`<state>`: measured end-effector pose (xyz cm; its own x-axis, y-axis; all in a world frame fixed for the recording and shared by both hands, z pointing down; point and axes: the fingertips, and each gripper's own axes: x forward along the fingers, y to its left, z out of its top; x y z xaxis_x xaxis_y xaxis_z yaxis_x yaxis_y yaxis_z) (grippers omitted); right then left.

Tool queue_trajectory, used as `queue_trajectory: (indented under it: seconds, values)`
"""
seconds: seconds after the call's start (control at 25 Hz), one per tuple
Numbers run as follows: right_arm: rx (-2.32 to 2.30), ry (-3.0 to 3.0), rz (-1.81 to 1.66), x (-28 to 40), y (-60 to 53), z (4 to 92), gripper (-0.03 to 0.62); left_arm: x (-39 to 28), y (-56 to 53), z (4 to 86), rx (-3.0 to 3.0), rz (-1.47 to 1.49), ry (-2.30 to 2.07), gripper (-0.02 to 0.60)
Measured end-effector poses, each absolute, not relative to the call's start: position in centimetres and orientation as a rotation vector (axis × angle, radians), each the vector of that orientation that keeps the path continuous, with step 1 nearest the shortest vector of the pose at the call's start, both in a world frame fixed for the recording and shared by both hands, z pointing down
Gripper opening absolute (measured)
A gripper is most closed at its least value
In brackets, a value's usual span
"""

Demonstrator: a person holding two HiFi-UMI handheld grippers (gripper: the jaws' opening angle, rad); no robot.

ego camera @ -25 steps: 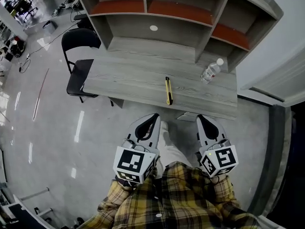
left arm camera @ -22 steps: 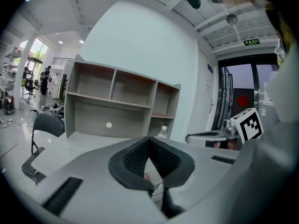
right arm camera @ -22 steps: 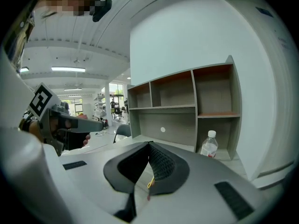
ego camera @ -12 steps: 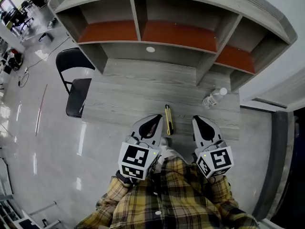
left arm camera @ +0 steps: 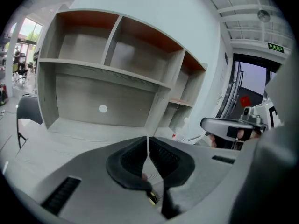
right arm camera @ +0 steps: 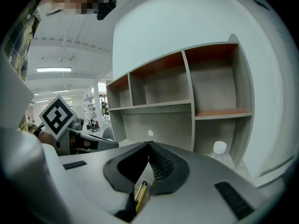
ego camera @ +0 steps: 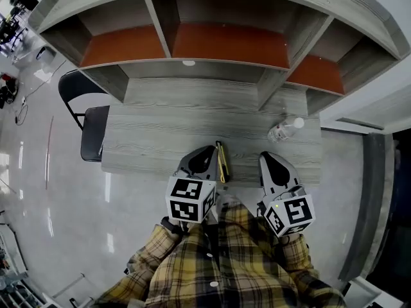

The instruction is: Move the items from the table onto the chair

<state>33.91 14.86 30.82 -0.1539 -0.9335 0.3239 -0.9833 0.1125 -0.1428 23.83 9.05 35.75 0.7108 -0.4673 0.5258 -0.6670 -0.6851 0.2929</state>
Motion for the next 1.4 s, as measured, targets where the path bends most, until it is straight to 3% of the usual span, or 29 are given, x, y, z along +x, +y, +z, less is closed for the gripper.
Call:
queue_trajectory:
  seconds: [0.12, 0.52, 0.96, 1.4]
  values:
    - [1.955, -2.195, 0.522, 34.3, 14.9, 31.7, 0.017, 24.0, 8.3, 37.6, 2.39, 0.607, -0.856, 0.019]
    - [1.972, -2.139, 0.624, 35.3, 14.8, 34.3, 0.017, 26.2, 8.7, 46.4, 2.239, 0.756, -0.834, 0.245]
    - [1.95, -2.049, 0.738, 37.3, 16.2, 37.6, 0.017, 27.4, 9.9, 56.0, 2.112, 0.933, -0.978, 0.258]
    - [1.948, -2.046, 0.78, 38.6, 16.4, 38.7, 0.017, 26.3, 11.5, 59.7, 2.01, 1.027, -1.083, 0.254]
